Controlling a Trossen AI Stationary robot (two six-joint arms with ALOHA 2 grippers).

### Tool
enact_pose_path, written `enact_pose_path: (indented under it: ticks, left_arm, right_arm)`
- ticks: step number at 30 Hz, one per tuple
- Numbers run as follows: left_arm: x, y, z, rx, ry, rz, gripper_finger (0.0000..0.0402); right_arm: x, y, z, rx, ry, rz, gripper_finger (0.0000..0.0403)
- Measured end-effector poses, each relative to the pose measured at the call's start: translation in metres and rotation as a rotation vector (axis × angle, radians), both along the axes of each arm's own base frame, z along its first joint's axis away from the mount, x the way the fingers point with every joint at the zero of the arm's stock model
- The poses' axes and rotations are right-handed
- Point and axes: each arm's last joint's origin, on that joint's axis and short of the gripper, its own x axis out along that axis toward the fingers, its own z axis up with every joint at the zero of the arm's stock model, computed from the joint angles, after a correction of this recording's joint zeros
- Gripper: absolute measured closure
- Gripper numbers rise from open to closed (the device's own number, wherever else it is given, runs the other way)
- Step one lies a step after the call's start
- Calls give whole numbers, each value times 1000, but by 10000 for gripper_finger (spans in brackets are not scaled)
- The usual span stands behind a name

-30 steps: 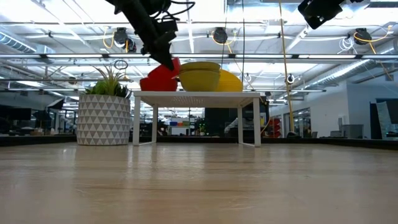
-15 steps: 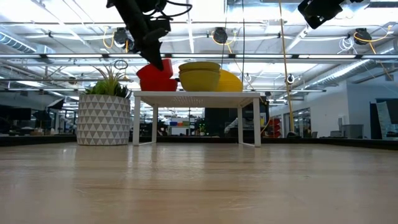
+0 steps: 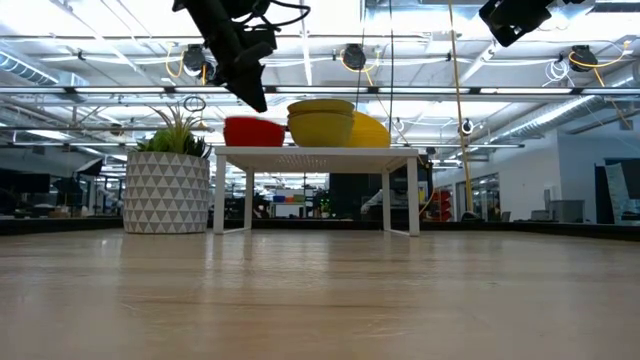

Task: Pick & Place Mini bowls
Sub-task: Stack the red bowl on the red bowl on the shelf, then return to Home Position

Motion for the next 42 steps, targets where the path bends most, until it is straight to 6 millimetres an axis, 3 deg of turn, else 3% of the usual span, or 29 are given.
enact_pose_path:
  ticks: [11,18,23,33,37,42]
  left_arm:
    - [7,-6,3,23,-47,-26,265]
    - [-2,-28,20,7,-96,-97,254]
    - [-32,-53,46,-8,-143,-129,254]
    - [-127,-105,95,-95,-372,-85,254]
    - [-155,-122,95,-140,-459,-116,254]
    - [-178,-132,73,-155,-510,-54,254]
  right_arm:
    - [0,0,0,0,0,0,248]
    - [0,0,0,1,-1,0,248]
    - [-6,-2,5,-17,-32,18,248]
    - [-34,-14,15,-76,-107,11,248]
    - [-42,-18,0,-102,-141,-34,248]
    - [-49,-21,-30,-53,-211,-54,248]
